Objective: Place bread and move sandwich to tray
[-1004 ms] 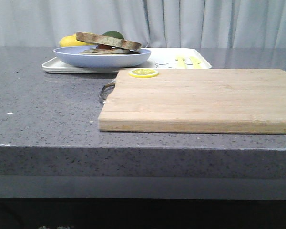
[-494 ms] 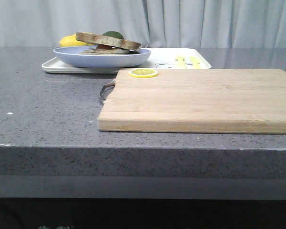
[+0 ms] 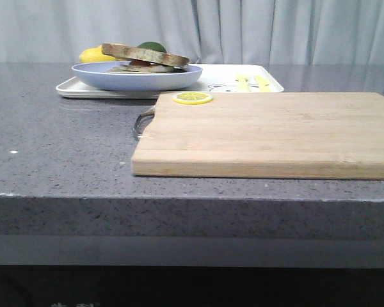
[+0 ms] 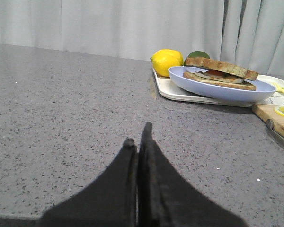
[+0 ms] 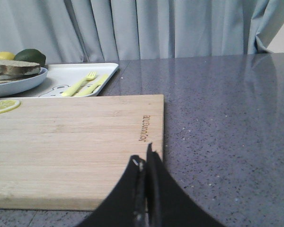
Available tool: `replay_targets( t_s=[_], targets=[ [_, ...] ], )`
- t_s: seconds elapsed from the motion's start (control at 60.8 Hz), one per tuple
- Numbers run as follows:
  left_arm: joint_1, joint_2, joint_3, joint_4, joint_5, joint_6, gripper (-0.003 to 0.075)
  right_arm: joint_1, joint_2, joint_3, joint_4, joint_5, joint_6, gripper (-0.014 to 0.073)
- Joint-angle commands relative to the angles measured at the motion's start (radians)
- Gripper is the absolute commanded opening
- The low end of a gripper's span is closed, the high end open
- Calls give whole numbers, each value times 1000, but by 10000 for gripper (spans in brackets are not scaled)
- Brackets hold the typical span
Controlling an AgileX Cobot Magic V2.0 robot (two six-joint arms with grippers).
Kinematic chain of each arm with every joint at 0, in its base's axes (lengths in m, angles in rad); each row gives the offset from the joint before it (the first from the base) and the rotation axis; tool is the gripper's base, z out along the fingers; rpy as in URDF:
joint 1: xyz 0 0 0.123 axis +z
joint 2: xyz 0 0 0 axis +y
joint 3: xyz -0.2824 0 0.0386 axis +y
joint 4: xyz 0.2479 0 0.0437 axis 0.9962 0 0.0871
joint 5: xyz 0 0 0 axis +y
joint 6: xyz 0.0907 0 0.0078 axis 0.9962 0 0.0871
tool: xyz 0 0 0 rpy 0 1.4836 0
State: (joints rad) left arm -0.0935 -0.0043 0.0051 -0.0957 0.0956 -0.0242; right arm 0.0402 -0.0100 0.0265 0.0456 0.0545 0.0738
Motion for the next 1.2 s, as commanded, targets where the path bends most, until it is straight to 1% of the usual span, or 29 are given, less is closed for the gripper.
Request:
replay_targets(
  t_s=[0.0,0.313,0.461,0.576,1.185],
  targets=[
    [1,-21,0,-8,-84,-1,-20,-5,-18,-2,-46,-90,54,-68],
    [1,-21,0,-8,-84,-1,-20,-12,-18,-2,-40,-91,26,-68],
    [1,-21,0,-8,-84,-1,-20,-40,-19,-2,22,-91,-22,-68],
    [1,-21,0,-8,-84,-1,-20,-46,-19,-2,20,-90,-36,-68],
    [1,-21,0,-8,-84,-1,-20,-46,-18,-2,14,-90,-37,-68]
  ],
)
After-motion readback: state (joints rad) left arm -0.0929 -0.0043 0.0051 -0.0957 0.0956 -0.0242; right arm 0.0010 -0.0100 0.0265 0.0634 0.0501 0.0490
